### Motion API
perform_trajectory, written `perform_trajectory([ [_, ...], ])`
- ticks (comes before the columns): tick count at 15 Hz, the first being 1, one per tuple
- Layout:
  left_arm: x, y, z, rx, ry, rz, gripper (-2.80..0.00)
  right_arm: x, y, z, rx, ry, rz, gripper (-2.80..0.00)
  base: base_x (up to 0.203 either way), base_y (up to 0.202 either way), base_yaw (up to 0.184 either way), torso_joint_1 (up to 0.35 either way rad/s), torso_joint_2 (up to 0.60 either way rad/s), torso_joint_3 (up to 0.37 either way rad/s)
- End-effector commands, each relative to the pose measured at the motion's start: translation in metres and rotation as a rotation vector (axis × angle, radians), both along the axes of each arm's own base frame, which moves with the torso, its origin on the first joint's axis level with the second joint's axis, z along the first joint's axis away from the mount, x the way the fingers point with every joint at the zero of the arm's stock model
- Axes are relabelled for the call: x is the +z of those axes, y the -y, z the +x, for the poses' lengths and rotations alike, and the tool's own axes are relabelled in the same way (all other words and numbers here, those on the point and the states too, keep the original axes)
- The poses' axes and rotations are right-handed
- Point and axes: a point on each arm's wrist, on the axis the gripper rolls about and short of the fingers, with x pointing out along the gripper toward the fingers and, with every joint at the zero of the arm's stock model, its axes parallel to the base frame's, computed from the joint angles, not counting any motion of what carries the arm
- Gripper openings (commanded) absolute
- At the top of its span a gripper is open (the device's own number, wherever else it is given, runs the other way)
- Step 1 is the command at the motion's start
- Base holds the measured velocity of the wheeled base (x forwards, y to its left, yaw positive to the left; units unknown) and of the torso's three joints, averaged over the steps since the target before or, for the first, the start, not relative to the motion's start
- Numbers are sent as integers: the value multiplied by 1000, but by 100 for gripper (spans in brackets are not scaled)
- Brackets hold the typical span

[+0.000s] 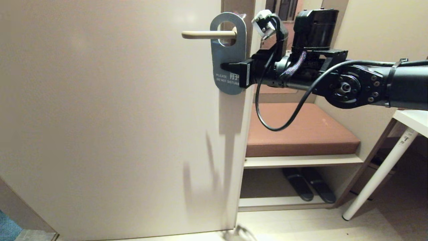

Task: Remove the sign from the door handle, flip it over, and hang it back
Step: Take down the sign

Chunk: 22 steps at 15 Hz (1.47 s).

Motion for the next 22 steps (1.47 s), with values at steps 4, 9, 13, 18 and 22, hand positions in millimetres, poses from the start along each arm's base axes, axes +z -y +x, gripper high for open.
perform_trajectory([
  [4, 0, 0, 0, 0, -1, 1, -280, 6, -5, -13, -44, 7, 0, -280, 0, 0, 0, 0, 0, 0],
  [9, 0, 0, 0, 0, -2, 1, -280, 10, -20, -26, -180, 18, 2, -280, 0, 0, 0, 0, 0, 0],
  [13, 0, 0, 0, 0, -1, 1, -280, 9, -34, -39, -302, 16, -5, -280, 0, 0, 0, 0, 0, 0],
  [18, 0, 0, 0, 0, -1, 1, -280, 3, -34, -61, -319, -14, -41, -280, 0, 0, 0, 0, 0, 0],
  [22, 0, 0, 0, 0, -2, 1, -280, -2, -44, -68, -383, -20, -56, -280, 0, 0, 0, 0, 0, 0],
])
